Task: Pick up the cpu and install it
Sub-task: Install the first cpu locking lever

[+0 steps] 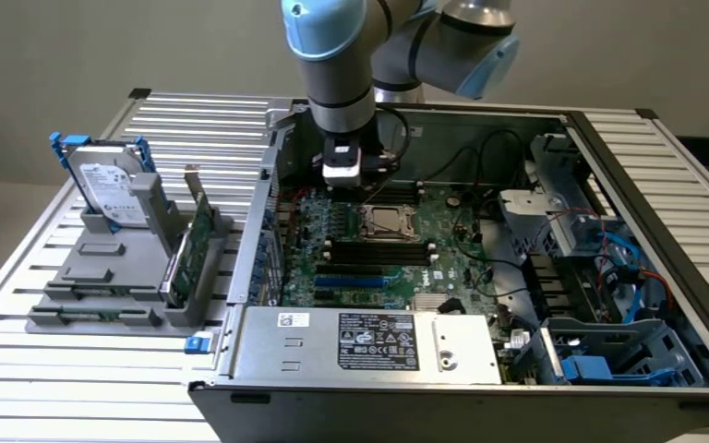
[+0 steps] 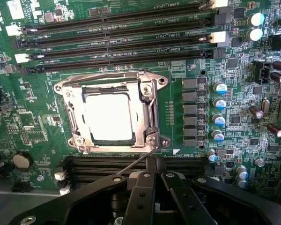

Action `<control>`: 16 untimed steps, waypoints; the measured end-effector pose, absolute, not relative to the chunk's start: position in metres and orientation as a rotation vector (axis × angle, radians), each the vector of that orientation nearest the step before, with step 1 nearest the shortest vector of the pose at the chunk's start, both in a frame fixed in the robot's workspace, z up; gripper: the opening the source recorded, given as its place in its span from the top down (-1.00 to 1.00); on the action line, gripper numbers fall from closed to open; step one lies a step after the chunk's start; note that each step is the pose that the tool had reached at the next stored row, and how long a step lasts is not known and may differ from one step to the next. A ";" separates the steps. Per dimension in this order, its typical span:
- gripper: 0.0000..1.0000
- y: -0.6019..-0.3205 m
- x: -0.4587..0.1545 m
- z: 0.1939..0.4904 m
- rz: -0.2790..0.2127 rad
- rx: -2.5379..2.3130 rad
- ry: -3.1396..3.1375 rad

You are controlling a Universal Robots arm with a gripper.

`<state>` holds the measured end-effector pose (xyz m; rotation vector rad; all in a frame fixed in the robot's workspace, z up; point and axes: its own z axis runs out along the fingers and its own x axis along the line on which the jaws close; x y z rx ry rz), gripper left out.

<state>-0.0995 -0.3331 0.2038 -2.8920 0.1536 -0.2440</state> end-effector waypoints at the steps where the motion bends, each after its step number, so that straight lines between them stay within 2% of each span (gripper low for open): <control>1: 0.79 -0.333 -0.100 0.204 -0.244 -2.892 0.159; 16: 0.79 -0.331 -0.099 0.205 -0.251 -2.891 0.217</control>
